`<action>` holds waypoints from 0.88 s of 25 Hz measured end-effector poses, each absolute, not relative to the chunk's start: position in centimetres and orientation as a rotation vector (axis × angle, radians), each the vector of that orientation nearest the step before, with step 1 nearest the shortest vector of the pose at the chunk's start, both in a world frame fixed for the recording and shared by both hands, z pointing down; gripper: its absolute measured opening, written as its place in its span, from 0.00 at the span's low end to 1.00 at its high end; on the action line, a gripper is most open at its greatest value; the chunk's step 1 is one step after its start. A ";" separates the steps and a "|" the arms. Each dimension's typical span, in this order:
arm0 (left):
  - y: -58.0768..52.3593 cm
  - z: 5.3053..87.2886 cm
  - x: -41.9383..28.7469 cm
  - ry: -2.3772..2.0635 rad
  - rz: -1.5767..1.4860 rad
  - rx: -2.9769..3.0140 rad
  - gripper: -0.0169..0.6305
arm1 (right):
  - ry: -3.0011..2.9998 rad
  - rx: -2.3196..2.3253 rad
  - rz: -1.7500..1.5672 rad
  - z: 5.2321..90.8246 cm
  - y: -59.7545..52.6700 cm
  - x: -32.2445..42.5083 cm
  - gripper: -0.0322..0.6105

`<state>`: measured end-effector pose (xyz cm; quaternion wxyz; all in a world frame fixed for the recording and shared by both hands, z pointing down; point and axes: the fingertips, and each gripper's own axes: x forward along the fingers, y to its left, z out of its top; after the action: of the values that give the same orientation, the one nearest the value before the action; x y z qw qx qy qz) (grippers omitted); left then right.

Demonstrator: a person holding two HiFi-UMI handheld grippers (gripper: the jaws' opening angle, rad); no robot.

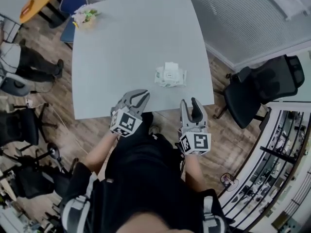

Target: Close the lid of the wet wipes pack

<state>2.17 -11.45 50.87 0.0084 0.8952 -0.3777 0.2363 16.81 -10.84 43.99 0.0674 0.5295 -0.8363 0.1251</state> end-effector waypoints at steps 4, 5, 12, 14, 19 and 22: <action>-17.0 56.2 3.4 -1.075 0.940 2.837 0.10 | -2.470 1.552 0.411 46.9 -16.0 16.9 0.32; -18.0 57.6 3.8 -1.036 0.989 2.843 0.10 | -2.458 1.542 0.414 47.6 -17.3 16.9 0.32; -22.9 67.3 6.7 -0.667 1.276 2.824 0.22 | -2.410 1.449 0.420 52.0 -24.9 16.9 0.32; -23.3 69.9 7.4 -0.549 1.366 2.811 0.26 | -2.389 1.410 0.425 53.5 -26.5 16.9 0.32; -24.9 76.3 8.2 -0.330 1.553 2.750 0.26 | -2.352 1.236 0.428 57.2 -30.1 16.5 0.32; -25.0 78.1 8.6 -0.201 1.600 2.693 0.26 | -2.345 1.092 0.430 59.1 -31.6 15.5 0.32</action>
<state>8.56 -24.98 78.09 0.0013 0.8579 -0.0640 0.5098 15.47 -31.60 59.07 0.2569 0.4023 -0.8643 0.1586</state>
